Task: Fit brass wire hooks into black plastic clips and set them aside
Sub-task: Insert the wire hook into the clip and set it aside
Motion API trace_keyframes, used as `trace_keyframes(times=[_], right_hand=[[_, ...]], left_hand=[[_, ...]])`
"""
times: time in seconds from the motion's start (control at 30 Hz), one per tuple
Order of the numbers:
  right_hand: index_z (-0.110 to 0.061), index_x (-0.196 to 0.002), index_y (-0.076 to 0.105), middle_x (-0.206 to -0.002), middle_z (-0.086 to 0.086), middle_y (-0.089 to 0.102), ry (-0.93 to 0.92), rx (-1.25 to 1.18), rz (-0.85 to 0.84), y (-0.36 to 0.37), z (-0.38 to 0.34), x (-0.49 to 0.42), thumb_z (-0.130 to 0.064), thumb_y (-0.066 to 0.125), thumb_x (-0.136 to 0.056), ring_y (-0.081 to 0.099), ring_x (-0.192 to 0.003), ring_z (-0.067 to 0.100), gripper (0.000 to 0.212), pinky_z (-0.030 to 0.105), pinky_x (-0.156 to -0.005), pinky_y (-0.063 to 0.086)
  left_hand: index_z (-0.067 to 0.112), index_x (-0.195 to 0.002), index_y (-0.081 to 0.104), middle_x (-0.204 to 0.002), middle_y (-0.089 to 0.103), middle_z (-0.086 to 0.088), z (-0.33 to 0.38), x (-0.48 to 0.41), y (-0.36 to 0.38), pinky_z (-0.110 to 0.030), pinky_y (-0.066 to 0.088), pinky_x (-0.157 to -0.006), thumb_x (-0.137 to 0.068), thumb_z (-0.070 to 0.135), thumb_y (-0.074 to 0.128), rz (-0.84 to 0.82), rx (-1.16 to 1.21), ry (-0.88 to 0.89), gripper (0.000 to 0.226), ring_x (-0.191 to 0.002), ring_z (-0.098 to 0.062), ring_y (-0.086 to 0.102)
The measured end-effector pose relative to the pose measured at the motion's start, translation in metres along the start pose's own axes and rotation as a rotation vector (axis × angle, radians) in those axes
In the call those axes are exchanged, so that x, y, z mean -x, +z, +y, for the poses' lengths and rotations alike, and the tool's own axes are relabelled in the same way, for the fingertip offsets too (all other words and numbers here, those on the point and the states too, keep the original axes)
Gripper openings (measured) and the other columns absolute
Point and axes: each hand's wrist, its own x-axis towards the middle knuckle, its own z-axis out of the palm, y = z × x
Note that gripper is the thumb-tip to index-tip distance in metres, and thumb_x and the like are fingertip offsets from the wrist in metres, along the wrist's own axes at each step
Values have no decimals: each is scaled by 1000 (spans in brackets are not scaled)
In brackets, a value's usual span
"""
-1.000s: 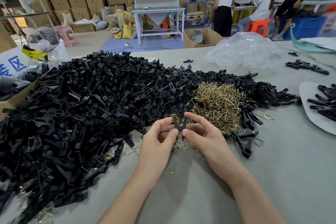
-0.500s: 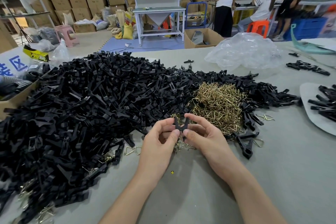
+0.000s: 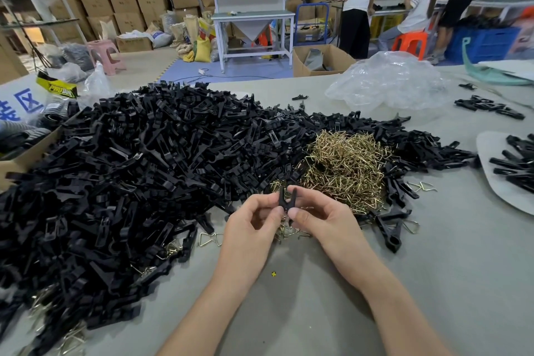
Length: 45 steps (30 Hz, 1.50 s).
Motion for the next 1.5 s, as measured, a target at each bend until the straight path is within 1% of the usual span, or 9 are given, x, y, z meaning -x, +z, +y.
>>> trace_keyframes(times=[0.27, 0.5, 0.67, 0.8, 0.87, 1.03, 1.17, 1.37, 1.5], right_hand=[[-34, -107, 78, -79, -7, 65, -9, -33, -30, 1, 3, -1, -1, 74, -86, 68, -79, 8, 39, 20, -76, 57], [-31, -106, 76, -101, 4, 76, -15, -80, -1, -1, -1, 0, -11, 75, -87, 72, -91, 15, 28, 22, -79, 56], [-29, -112, 74, -108, 6, 75, 4, -147, -14, -4, -1, 0, -23, 78, -82, 70, -105, 22, 31, 28, -89, 56], [-40, -117, 70, -100, -10, 72, 14, -64, -67, -4, 0, -1, -18, 80, -84, 67, -103, 9, 41, 24, -92, 52], [-40, -118, 69, -104, -7, 71, 23, -65, -92, -3, 0, -1, -18, 81, -83, 67, -105, 11, 43, 25, -93, 52], [-16, -122, 71, -122, 16, 68, 181, -550, -153, 0, -8, 0, -36, 70, -88, 69, -108, 33, 40, 36, -87, 59], [-8, -119, 72, -125, 21, 68, 277, -697, -158, -2, -10, 1, -20, 57, -95, 70, -106, 35, 31, 43, -91, 60], [-7, -119, 72, -124, 23, 68, 291, -604, -263, 5, -6, 4, -10, 58, -97, 69, -110, 32, 26, 43, -93, 58], [-12, -117, 75, -125, 20, 69, 217, -654, -224, 8, -8, 4, -12, 55, -95, 70, -108, 29, 29, 35, -90, 58]], left_hand=[[27, -109, 68, -105, 61, 15, -1, 3, -3, -11, 46, -78, -92, 6, 61, -79, -219, 159, 28, -102, -4, 62], [33, -133, 51, -119, 58, 19, -6, 4, -5, -9, 39, -96, -90, 23, 69, -162, -313, 213, 48, -120, -1, 53], [46, -131, 48, -119, 56, 30, -6, 5, -2, -4, 38, -93, -89, 16, 72, -75, -283, 223, 57, -117, 3, 55], [43, -128, 50, -109, 61, 24, -5, 3, -5, -8, 41, -91, -88, 4, 69, -34, -275, 230, 59, -108, -2, 59], [43, -126, 50, -106, 62, 22, -3, 2, -7, -7, 41, -91, -88, 2, 69, -35, -296, 237, 58, -106, 0, 59], [48, -127, 50, -112, 62, 21, 2, 2, -14, -5, 36, -95, -91, 5, 66, -29, -300, 259, 58, -115, -1, 55], [53, -130, 47, -115, 60, 22, 1, 3, -14, -10, 39, -93, -91, 8, 66, -48, -276, 268, 62, -114, -10, 56], [63, -136, 30, -128, 48, 35, -2, 9, -4, -10, 38, -97, -90, 21, 68, -128, -456, 340, 73, -117, 4, 50], [51, -127, 47, -118, 59, 21, 2, 11, 2, -15, 42, -93, -90, 22, 69, -24, -285, 308, 52, -114, -8, 55]])
